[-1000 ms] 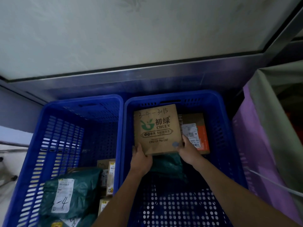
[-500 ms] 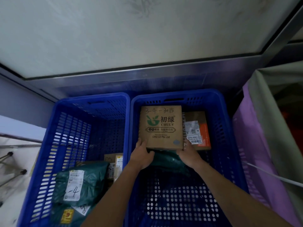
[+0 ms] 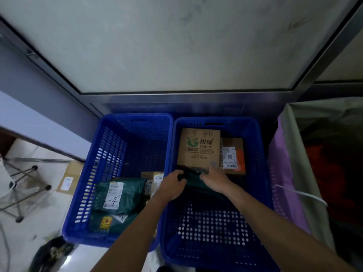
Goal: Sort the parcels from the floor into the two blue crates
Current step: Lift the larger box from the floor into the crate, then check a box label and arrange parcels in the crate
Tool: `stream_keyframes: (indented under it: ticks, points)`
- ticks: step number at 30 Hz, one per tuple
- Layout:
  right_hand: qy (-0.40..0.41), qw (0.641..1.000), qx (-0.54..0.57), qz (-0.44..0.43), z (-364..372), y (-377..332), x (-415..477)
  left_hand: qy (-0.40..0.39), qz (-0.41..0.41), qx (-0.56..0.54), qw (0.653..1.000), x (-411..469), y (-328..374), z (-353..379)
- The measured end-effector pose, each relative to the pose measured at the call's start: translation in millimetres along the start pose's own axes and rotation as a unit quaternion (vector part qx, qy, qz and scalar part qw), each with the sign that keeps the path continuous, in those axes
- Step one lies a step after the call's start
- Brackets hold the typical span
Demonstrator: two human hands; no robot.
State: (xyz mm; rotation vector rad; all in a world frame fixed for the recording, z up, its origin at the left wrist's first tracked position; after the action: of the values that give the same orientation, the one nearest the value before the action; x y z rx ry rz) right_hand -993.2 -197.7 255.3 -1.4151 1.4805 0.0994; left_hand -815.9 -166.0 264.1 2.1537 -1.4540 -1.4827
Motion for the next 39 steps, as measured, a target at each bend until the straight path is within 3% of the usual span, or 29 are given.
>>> stream_keyframes:
  ticks: [6,12,28,39]
  points:
    - [-0.059,0.998,-0.006,-0.023,43.7,-50.7,-42.8,0.027,0.003,-0.006,1.000,-40.5,-5.3,-58.3]
    - [-0.062,0.993,-0.056,-0.077,86.0,-117.5,-88.9,0.080,0.015,0.005,0.997,-91.1,-32.6,-126.7]
    - [-0.013,0.980,-0.157,-0.123,275.9,-263.6,-160.9,0.181,0.027,-0.108,0.977,-251.1,-243.6,-265.9]
    - [0.000,0.977,-0.151,-0.150,355.8,-344.2,-138.0,0.172,0.000,-0.149,0.974,-258.3,-320.4,-330.5]
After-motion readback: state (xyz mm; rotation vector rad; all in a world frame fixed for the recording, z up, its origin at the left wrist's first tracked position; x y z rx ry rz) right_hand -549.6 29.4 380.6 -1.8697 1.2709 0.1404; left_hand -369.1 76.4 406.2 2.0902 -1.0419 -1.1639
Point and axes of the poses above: each hand's wrist, its own x-axis towards the middle knuckle, its own z-axis out of the palm, y = z × x, the point moved 5 cm from there along x, towards the middle knuckle, and after that the axes turned 9 degrees about -x, right-handed, at the moved point
